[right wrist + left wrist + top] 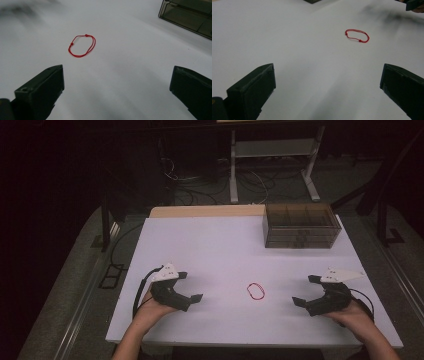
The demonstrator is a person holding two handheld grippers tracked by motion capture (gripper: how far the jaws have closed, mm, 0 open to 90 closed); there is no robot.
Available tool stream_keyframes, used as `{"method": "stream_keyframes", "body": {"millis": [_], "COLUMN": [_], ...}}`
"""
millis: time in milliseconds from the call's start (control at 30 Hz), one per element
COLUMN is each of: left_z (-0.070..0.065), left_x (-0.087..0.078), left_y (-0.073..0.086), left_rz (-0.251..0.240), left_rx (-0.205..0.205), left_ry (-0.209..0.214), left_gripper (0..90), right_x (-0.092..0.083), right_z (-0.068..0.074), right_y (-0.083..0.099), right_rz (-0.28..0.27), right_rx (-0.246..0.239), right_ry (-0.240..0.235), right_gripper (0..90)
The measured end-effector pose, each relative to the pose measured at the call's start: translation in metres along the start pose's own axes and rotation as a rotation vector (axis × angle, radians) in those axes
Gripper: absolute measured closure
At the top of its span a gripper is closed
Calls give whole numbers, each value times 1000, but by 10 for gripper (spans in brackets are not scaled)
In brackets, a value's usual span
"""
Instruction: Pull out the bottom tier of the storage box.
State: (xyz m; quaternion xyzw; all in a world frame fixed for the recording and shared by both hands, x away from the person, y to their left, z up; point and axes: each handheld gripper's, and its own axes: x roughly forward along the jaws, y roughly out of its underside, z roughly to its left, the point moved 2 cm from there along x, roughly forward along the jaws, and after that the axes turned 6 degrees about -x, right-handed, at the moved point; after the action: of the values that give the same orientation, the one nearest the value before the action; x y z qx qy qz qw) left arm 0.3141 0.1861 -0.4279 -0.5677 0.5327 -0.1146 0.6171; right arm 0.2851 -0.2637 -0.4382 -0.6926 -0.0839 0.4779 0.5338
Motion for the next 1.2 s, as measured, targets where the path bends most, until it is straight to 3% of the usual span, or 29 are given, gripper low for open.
{"method": "stream_keyframes", "body": {"millis": [333, 967, 1200], "left_z": [3, 1, 1], "left_x": [-1, 1, 1], "left_y": [-1, -2, -2], "left_rz": [-15, -11, -13], "left_rx": [-25, -8, -4], "left_ry": [-4, 18, 21], "left_gripper": [0, 0, 0], "right_x": [-3, -8, -6], "right_z": [-3, -14, -16], "right_y": [1, 0, 0], "right_rz": [-17, -77, -74], "right_rx": [13, 50, 50], "right_ry": [7, 36, 41], "right_gripper": [0, 0, 0]}}
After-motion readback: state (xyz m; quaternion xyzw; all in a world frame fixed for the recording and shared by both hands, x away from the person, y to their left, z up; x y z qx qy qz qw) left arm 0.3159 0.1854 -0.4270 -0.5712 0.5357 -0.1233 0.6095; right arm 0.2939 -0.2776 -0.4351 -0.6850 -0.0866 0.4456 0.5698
